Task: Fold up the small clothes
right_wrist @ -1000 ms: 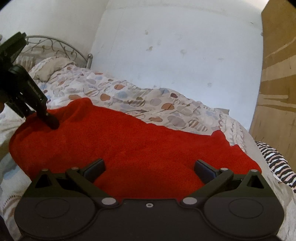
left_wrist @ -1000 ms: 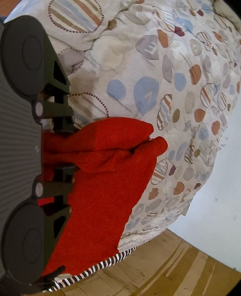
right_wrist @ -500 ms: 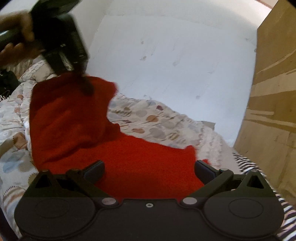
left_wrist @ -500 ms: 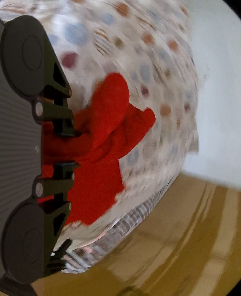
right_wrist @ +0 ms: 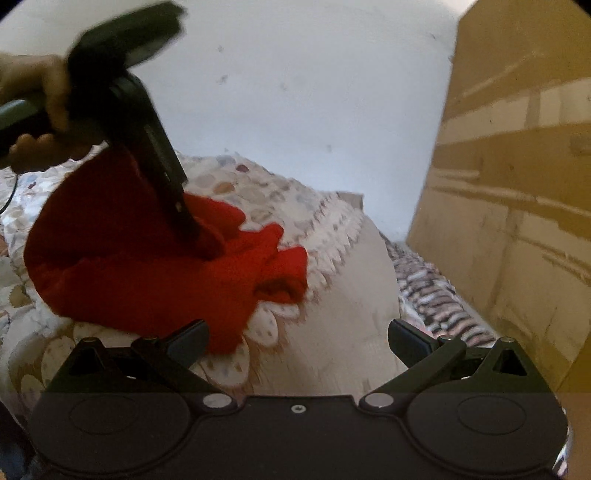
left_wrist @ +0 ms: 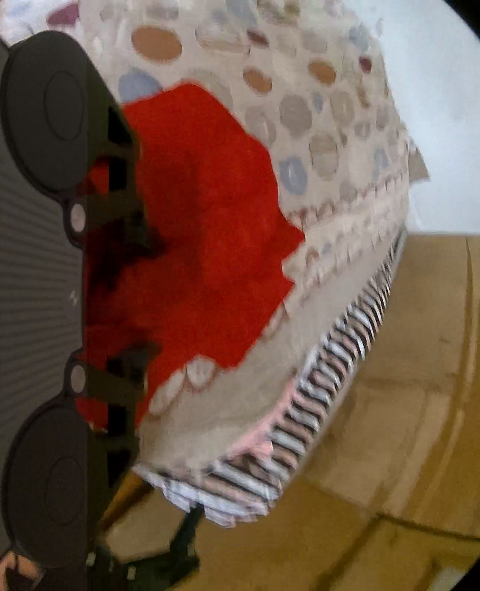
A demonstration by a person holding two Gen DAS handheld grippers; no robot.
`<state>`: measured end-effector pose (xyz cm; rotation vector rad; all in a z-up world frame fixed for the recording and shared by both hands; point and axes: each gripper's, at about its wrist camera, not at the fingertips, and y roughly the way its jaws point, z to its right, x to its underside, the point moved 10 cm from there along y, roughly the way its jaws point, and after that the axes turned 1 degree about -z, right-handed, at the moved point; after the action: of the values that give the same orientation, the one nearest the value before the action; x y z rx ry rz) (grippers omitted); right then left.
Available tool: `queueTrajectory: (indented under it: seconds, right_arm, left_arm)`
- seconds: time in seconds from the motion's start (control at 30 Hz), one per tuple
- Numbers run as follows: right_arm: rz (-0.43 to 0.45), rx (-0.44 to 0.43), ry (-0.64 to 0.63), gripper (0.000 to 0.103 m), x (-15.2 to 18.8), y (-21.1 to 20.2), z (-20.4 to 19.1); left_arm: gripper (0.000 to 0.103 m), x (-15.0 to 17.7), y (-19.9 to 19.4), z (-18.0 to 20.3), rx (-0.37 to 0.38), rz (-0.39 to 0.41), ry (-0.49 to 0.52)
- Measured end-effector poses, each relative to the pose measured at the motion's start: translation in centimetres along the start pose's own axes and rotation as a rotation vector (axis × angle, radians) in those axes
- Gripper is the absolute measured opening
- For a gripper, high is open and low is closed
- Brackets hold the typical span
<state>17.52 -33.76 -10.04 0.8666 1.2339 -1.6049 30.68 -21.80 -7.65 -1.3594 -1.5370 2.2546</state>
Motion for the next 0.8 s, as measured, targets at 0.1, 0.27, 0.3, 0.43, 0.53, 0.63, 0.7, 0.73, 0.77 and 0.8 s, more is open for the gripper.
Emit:
queueTrajectory:
  seconds: [0.1, 0.27, 0.3, 0.43, 0.53, 0.63, 0.7, 0.73, 0.77, 0.8]
  right_arm:
    - [-0.038, 0.019, 0.047, 0.103, 0.4, 0.6, 0.6]
    - [-0.068, 0.040, 0.121, 0.103, -0.8, 1.6, 1.4]
    - [-0.071, 0.044, 0.129, 0.103, -1.0, 1.8, 1.5]
    - [-0.092, 0.041, 0.169, 0.103, -1.4, 2.3, 1.8]
    - [-0.099, 0.027, 0.200, 0.103, -1.7, 2.8, 2.0]
    - [-0.079, 0.005, 0.243, 0.103, -2.7, 3.2, 2.4]
    - [-0.036, -0.010, 0.267, 0.103, -4.2, 3.4, 2.7]
    - [-0.019, -0.027, 0.269, 0.103, -5.0, 3.5, 2.8]
    - [-0.006, -0.048, 0.270, 0.103, -5.9, 3.7, 2.8]
    - [0.004, -0.072, 0.273, 0.103, -6.8, 4.1, 2.8]
  left_arm:
    - [0.090, -0.3, -1.1, 0.1, 0.097, 0.011, -0.040]
    - [0.097, -1.5, -4.5, 0.2, 0.180, 0.114, -0.029]
    - [0.098, -1.6, -5.4, 0.3, 0.199, 0.134, -0.022]
    - [0.100, -1.1, -8.8, -0.1, 0.198, 0.228, -0.032]
    - [0.102, 0.6, -11.5, -1.8, 0.116, 0.343, -0.046]
    - [0.102, 3.2, -13.0, -3.3, 0.028, 0.417, -0.053]
    - [0.102, 5.1, -13.1, -4.2, -0.028, 0.432, -0.045]
    - [0.102, 5.8, -12.9, -4.6, -0.048, 0.425, -0.047]
    - [0.102, 6.4, -12.3, -4.7, -0.060, 0.409, -0.051]
    - [0.102, 7.1, -11.6, -4.8, -0.063, 0.388, -0.054]
